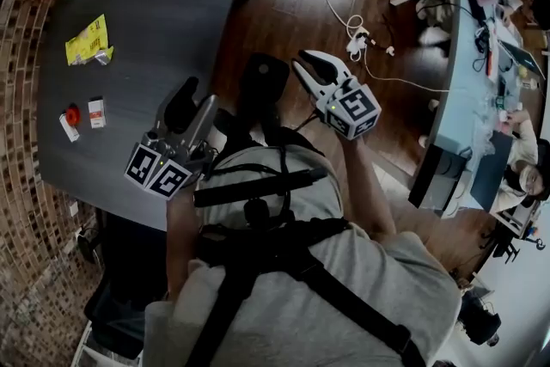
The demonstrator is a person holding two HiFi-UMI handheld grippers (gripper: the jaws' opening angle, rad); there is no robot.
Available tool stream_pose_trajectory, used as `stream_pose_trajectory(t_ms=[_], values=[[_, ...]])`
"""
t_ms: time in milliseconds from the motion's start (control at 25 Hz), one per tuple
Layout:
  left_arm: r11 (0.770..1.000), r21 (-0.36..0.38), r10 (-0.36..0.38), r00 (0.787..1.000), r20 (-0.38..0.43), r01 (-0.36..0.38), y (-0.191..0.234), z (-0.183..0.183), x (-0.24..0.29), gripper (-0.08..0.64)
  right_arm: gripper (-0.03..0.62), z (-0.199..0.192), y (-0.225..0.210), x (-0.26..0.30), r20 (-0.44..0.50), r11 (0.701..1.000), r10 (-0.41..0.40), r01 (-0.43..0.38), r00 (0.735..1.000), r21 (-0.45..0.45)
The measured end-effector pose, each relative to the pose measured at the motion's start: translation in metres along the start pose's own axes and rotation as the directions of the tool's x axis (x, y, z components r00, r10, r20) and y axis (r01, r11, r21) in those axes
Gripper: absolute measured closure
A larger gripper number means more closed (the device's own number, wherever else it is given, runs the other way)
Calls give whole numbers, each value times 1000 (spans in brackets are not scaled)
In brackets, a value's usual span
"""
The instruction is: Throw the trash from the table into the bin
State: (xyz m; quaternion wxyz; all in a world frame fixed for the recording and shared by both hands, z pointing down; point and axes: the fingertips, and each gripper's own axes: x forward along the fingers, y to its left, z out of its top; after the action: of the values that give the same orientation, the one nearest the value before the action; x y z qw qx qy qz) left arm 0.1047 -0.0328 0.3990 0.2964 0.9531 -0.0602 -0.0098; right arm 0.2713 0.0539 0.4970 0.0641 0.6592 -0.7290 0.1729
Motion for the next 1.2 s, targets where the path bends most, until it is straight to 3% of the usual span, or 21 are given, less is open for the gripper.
stream_pose_trajectory(t_ms=[880,1200], values=[[1000,31,-4,1000,7,4,-8,8,0,337,518,47,6,-8,115,996,15,-4,993,-94],[999,43,32,999,18,-33,-14,7,-10,337,520,53,15,-13,157,994,67,-53,985,-95]])
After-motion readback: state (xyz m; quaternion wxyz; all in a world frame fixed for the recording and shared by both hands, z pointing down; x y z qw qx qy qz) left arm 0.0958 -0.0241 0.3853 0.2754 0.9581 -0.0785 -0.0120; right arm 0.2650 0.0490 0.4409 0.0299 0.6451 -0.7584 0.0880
